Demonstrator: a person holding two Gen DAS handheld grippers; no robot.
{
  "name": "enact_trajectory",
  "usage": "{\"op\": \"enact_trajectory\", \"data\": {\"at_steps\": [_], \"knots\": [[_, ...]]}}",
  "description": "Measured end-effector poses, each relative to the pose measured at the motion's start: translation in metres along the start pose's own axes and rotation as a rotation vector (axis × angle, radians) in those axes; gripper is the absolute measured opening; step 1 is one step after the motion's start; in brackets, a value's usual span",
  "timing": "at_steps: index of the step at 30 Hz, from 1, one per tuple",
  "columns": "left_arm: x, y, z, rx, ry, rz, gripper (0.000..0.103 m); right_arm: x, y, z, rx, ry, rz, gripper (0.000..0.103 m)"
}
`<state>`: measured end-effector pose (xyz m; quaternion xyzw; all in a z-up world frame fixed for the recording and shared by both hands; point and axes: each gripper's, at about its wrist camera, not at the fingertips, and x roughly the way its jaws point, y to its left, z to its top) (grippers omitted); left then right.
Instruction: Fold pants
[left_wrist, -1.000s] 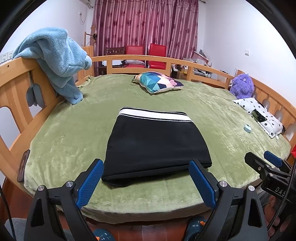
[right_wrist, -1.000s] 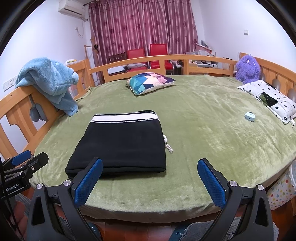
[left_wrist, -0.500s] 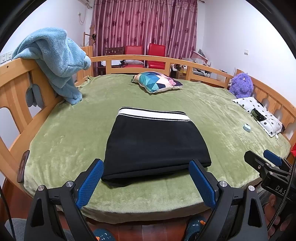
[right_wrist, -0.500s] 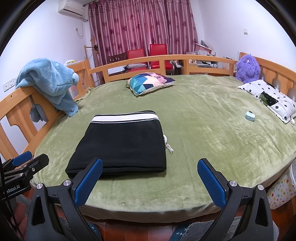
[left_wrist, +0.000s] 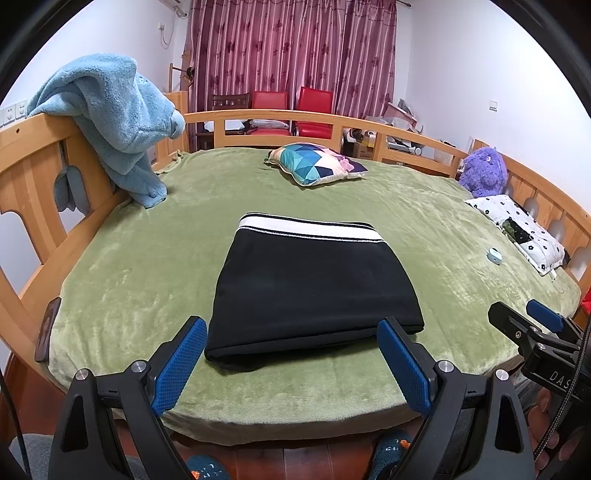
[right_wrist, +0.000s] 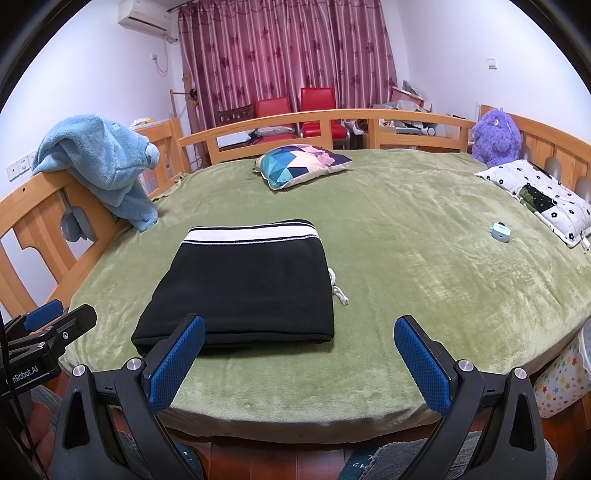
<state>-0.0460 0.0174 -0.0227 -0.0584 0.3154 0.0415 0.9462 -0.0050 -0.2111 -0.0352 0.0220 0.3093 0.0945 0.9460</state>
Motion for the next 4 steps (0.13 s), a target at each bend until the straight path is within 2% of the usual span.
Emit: {"op": "enact_trajectory", "data": {"at_steps": [4], "knots": [[-0.0001,0.0003,-0.0001,0.001,-0.002,0.0,0.094,0.0001,0.0005,0.0002,0.002,0.0,0.001,0.101]]}}
